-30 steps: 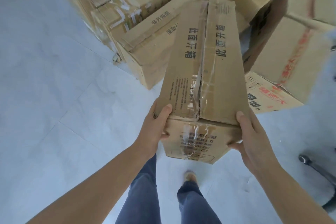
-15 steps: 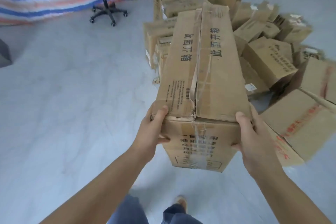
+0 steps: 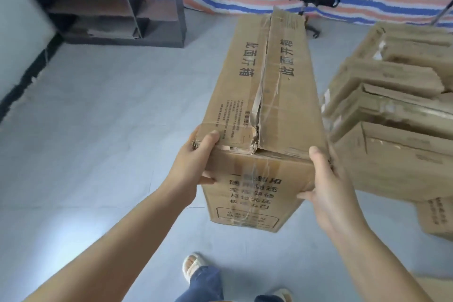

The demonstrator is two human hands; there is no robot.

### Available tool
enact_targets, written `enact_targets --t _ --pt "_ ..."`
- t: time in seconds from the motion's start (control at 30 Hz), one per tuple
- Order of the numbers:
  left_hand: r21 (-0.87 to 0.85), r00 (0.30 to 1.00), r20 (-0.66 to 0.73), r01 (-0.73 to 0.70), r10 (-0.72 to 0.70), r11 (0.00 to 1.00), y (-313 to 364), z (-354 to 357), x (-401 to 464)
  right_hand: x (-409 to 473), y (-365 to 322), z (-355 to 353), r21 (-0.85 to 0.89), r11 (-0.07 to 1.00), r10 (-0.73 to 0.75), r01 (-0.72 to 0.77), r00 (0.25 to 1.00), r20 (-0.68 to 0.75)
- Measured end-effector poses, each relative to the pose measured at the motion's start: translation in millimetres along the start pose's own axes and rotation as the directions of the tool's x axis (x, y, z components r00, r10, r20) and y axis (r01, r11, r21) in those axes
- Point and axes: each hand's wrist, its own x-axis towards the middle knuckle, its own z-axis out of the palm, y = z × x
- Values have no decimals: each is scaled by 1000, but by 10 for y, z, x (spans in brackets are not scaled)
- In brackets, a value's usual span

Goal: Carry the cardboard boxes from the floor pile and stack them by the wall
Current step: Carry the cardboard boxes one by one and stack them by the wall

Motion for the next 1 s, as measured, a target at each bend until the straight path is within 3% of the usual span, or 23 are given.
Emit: enact_targets --t 0.13,0.37,0.67,1.0 --pt "-92 975 -220 21 -41 996 -32 -882 -30 51 -49 941 -49 998 42 -32 977 209" --pt "-263 852 -511 -28 -115 964 -236 -2029 -278 -27 -85 2399 -196 980 87 31 820 566" --pt "-405 567 -788 -185 -239 896 -266 -2889 -365 -114 -210 4022 -258 953 163 158 451 878" --pt "-482 265 -873 -348 -409 804 -307 -3525 -581 -635 -354 5339 -235 927 230 292 53 972"
